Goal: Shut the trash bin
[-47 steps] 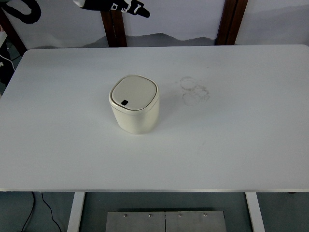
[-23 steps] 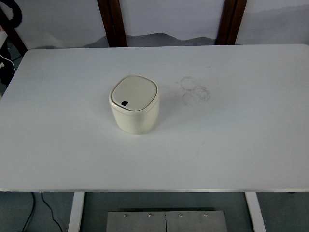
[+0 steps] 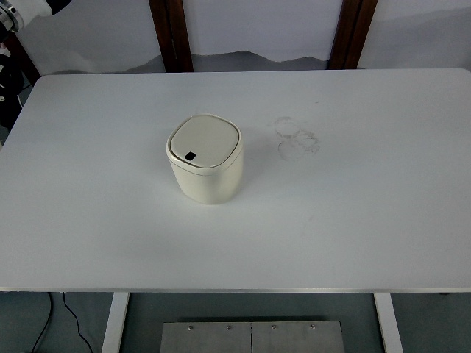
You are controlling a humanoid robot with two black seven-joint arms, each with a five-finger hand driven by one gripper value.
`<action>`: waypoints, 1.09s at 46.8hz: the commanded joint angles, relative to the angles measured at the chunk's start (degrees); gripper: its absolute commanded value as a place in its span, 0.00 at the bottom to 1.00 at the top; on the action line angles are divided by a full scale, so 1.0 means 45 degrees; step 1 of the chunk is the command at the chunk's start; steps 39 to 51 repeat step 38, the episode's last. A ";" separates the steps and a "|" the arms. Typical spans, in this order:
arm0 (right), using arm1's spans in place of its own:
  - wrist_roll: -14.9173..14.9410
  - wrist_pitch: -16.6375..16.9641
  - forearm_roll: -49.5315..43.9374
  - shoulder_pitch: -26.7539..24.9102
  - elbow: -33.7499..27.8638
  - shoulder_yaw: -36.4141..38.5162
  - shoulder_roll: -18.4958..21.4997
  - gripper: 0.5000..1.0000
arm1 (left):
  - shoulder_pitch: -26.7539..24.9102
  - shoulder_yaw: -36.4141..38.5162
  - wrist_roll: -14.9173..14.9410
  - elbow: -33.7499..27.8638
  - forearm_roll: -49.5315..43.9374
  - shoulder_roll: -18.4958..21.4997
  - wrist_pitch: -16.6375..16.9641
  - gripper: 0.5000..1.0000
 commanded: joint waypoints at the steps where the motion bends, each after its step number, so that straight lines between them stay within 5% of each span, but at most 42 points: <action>1: 0.0001 -0.0011 0.0000 -0.0001 0.0000 0.0002 0.0000 0.99 | 0.0567 -0.0408 -0.0019 0.0048 -0.0148 -0.0021 0.0014 1.00; 20: 0.0001 -0.0011 0.0000 -0.0001 0.0000 0.0002 0.0000 0.99 | 0.1954 -0.0565 -0.0155 0.1044 -0.1418 -0.0197 -0.0044 1.00; 51: 0.0001 0.0008 0.0000 -0.0001 0.0000 0.0002 0.0000 0.99 | 0.2014 -0.0565 -0.0195 0.1044 -0.1379 -0.0353 0.0014 1.00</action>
